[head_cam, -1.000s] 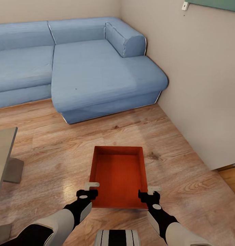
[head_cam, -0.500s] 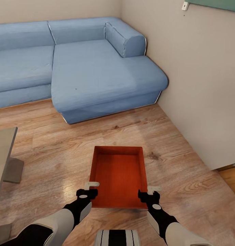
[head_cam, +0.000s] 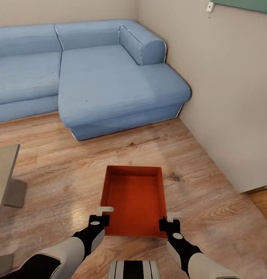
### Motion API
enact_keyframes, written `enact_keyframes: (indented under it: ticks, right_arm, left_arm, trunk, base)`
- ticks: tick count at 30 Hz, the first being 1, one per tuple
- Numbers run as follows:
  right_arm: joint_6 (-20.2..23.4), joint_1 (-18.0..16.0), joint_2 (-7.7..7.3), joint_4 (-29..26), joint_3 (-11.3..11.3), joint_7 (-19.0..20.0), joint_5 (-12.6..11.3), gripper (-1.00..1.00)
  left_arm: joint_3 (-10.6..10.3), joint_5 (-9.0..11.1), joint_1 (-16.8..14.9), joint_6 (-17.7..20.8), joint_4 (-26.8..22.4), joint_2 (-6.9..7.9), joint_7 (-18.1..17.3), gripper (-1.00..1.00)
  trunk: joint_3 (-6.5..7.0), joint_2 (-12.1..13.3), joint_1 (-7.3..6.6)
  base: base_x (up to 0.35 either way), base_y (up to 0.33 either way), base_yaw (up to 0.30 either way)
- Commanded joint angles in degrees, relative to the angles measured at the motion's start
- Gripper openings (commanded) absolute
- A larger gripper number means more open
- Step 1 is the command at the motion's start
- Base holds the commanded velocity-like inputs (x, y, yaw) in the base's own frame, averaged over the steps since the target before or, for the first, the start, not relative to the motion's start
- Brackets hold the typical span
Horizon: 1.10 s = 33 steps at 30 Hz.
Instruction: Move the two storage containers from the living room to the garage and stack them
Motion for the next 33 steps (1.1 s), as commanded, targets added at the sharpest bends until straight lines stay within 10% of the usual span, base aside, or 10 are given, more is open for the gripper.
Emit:
enact_keyframes:
  ticks: [1, 33]
  right_arm:
    - [-0.27, -0.03, -0.04, 0.11, -1.13, -0.6, -0.08, -1.0]
    - [-0.18, -0.04, -0.04, 0.11, -1.22, -0.6, -0.35, -1.0]
  left_arm:
    - [0.25, 0.27, -0.04, -0.27, 0.09, 0.02, 0.6, -1.0]
    - [0.26, 0.37, -0.04, -0.27, 0.19, 0.08, 0.6, -1.0]
  trunk:
    - [-0.03, -0.01, 0.0]
    - [5.0, 11.22, -6.15]
  base:
    - [0.0, 0.0, 0.0]
    - [0.0, 0.0, 0.0]
